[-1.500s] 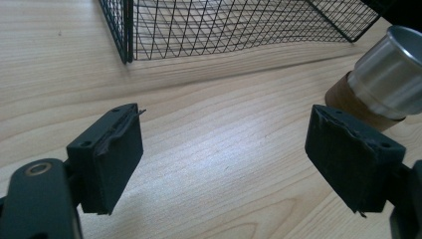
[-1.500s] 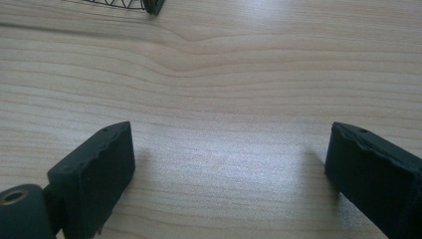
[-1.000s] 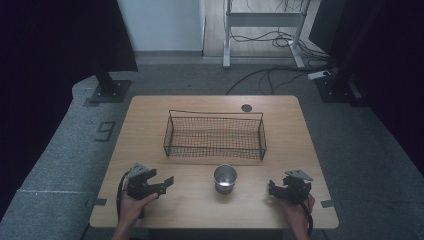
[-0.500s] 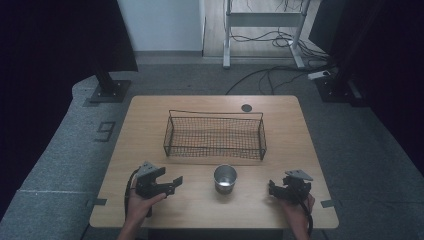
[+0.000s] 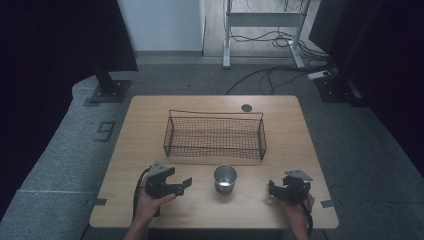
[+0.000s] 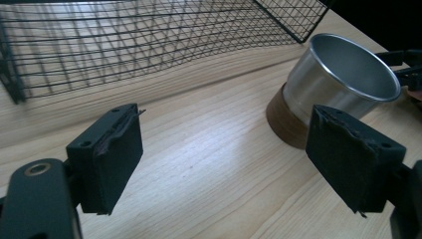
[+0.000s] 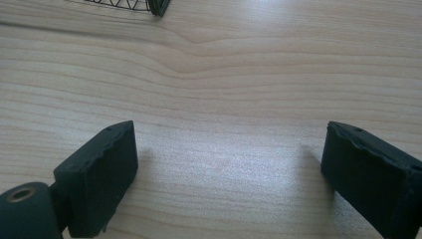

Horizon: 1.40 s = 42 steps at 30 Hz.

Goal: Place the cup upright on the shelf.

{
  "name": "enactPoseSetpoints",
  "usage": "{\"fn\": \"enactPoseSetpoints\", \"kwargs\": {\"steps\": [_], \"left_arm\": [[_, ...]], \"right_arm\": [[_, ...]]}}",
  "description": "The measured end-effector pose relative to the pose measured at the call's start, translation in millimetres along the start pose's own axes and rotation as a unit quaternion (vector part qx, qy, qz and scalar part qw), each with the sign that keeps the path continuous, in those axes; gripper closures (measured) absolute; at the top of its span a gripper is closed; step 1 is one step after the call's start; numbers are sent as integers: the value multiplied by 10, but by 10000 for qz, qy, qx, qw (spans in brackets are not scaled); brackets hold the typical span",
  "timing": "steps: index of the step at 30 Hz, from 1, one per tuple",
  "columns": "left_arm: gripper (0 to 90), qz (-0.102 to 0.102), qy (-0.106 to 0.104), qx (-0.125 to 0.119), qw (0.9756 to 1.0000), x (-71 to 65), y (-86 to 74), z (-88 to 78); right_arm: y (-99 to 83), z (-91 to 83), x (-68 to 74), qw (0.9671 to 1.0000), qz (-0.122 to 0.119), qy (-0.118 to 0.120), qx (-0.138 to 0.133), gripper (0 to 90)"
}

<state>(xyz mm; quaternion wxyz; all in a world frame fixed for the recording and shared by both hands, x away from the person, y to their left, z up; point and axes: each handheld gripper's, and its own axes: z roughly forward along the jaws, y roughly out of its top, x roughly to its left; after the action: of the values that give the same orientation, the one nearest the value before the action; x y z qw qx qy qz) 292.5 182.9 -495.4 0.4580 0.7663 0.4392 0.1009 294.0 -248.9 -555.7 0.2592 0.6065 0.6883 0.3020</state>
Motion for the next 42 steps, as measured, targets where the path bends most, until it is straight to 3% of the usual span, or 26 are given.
{"fn": "enactPoseSetpoints", "kwargs": {"steps": [42], "left_arm": [[148,393,-485,144,9979,-478,104,335]], "right_arm": [[-1,0,0,10000,0,11,-3,77]]}}
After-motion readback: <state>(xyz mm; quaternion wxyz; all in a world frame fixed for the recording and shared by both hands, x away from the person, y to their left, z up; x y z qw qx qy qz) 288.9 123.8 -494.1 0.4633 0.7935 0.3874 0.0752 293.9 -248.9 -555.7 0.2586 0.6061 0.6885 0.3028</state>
